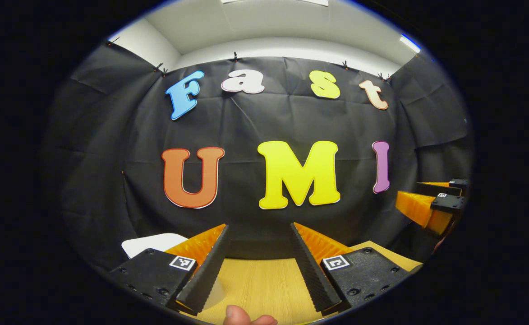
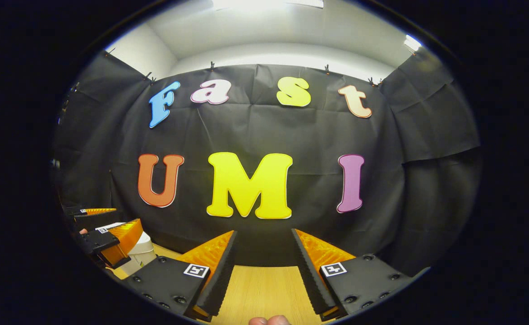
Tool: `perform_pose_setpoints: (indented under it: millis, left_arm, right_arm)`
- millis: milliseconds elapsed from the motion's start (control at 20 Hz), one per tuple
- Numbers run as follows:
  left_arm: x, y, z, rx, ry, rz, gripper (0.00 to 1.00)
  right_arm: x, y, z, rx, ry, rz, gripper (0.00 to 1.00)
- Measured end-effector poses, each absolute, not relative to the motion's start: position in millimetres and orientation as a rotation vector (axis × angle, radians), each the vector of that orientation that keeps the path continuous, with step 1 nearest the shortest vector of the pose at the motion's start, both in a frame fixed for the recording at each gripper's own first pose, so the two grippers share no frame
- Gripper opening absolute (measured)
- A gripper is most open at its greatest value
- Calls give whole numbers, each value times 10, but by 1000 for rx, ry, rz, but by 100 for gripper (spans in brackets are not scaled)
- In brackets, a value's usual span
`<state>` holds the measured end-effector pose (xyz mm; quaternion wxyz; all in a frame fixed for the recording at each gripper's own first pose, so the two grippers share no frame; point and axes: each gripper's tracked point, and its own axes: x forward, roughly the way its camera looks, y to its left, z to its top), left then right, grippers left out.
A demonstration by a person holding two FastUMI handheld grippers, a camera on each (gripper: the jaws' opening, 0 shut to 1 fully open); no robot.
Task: Press the lid of the desktop garbage bin to open it, pick up the crumpled paper on the desktop and throw it into the bin, then pick up the pop can on the desktop and drop it into the bin, and finally close the garbage bin lid.
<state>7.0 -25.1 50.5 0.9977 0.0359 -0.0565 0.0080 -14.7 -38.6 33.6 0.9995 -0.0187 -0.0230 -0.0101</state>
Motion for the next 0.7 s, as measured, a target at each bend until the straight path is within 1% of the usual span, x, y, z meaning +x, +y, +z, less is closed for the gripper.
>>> perform_pose_setpoints:
  millis: [300, 350, 400, 450, 550, 700]
  left_arm:
    - [-28, -291, 548, 51, -125, 0, 89]
    - [-21, -308, 551, 48, -123, -2, 96]
    - [-29, -296, 552, 49, -120, 1, 89]
    - [-31, -283, 556, 49, -118, 6, 90]
    - [-19, -270, 550, 41, -115, 7, 92]
    - [-6, -253, 524, 39, -106, 12, 93]
  right_arm:
    - [-142, -314, 245, -26, -38, -4, 74]
    - [-146, -291, 238, -22, -32, 1, 74]
    - [-143, -278, 230, -20, -30, 4, 74]
    - [-140, -274, 236, -22, -30, 8, 75]
    - [-127, -243, 236, -25, -32, 15, 74]
    - [-116, -194, 217, -31, -28, 26, 75]
